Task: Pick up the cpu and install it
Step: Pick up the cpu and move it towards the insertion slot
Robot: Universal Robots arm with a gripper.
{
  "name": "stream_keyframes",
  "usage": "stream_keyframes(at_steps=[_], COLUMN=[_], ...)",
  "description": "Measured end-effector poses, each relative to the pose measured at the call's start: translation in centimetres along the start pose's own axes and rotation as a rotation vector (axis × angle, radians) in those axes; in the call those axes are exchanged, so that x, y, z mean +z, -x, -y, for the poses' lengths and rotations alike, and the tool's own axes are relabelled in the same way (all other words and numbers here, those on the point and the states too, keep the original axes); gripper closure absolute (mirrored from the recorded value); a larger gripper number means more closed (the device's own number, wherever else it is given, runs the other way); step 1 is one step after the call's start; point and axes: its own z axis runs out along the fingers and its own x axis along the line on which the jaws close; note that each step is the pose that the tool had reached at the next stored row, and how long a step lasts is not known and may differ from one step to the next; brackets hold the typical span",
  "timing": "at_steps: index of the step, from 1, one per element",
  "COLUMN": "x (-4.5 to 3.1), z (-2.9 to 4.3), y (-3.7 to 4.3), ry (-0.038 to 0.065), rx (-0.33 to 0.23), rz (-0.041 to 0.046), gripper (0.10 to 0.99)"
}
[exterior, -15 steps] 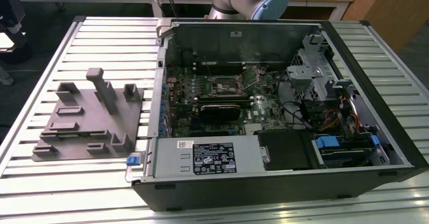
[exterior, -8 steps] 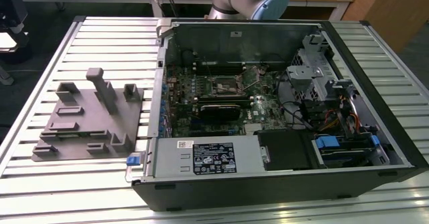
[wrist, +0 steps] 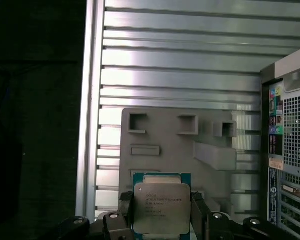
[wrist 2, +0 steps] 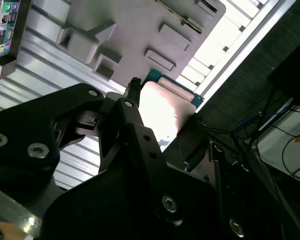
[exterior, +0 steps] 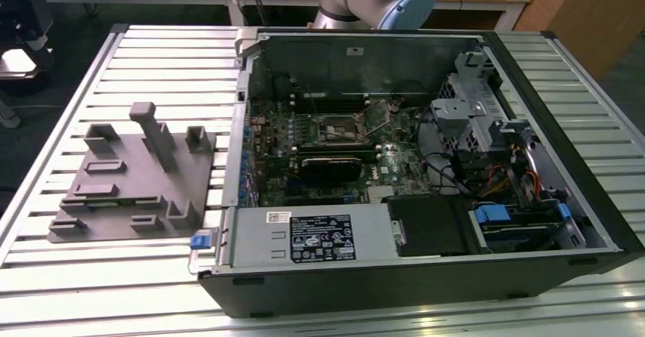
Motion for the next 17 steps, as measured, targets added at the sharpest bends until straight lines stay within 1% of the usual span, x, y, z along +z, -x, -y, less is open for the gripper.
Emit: stream_keyframes(at_steps=[17], x=[0.07], z=[0.05], y=[2.58], ry=[0.000], rx=[0.000], rz=[0.0002], gripper=[0.541])
